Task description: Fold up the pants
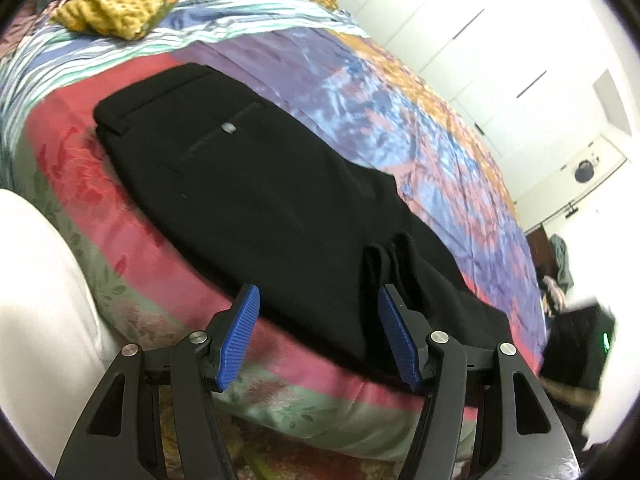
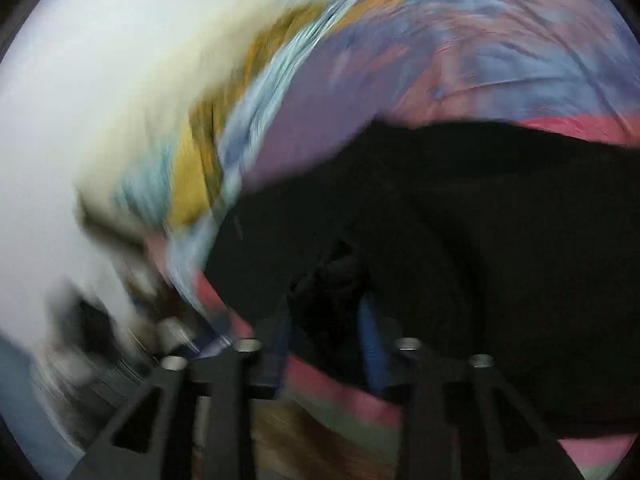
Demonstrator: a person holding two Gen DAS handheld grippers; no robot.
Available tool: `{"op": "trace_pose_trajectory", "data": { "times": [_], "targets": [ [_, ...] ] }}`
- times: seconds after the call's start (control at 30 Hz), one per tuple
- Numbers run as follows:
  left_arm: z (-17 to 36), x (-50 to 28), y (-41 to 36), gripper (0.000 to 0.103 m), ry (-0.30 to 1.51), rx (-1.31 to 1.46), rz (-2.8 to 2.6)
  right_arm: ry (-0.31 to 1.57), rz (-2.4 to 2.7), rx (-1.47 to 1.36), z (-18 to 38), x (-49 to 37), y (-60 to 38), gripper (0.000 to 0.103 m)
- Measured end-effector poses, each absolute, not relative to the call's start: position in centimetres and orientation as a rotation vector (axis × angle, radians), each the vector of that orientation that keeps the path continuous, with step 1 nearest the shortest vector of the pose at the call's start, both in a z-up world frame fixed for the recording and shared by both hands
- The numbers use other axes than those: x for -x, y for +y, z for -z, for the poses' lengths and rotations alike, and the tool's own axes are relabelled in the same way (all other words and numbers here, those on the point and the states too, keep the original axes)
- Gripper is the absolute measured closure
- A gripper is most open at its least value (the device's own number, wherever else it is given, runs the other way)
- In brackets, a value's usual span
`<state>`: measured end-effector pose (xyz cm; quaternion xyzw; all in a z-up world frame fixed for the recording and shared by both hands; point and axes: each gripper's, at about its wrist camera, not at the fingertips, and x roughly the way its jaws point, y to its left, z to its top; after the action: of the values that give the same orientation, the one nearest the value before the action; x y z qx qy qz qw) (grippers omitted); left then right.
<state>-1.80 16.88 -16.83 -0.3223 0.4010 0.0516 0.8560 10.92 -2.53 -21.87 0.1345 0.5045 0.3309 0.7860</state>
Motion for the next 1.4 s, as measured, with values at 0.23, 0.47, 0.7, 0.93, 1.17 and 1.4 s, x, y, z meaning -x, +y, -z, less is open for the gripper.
{"op": "trace_pose_trajectory", "data": {
  "times": [0.23, 0.47, 0.7, 0.93, 1.17, 1.4],
  "targets": [
    [14.5, -0.5, 12.0, 0.04, 0.838, 0.553, 0.172, 0.74, -0.571, -0.002, 15.4, -3.6, -11.3, 0.015],
    [17.1, -5.6, 7.4, 0.066, 1.017, 0.399, 0.217, 0.723, -0.36, -0.082, 15.7, -1.7, -18.6, 0.015],
    [18.4, -6.7, 6.4, 0.068, 1.082, 0.3, 0.18, 0.726, -0.377, -0.099, 16.5, -2.5, -18.8, 0.015],
    [16.0, -5.0, 6.6, 0.1, 1.018, 0.268, 0.194, 0.701, -0.348, -0.076, 16.4, -1.8, -19.8, 0.015],
    [18.9, -3.9, 9.2, 0.099, 1.064, 0.291, 0.158, 0.711, -0.304, -0.123, 15.9, -3.2, -21.4, 0.015],
    [19.7, -4.1, 8.5, 0.098, 1.055, 0.266, 0.16, 0.799, -0.42, -0.22, 15.8, -9.5, -23.2, 0.015]
  ]
}}
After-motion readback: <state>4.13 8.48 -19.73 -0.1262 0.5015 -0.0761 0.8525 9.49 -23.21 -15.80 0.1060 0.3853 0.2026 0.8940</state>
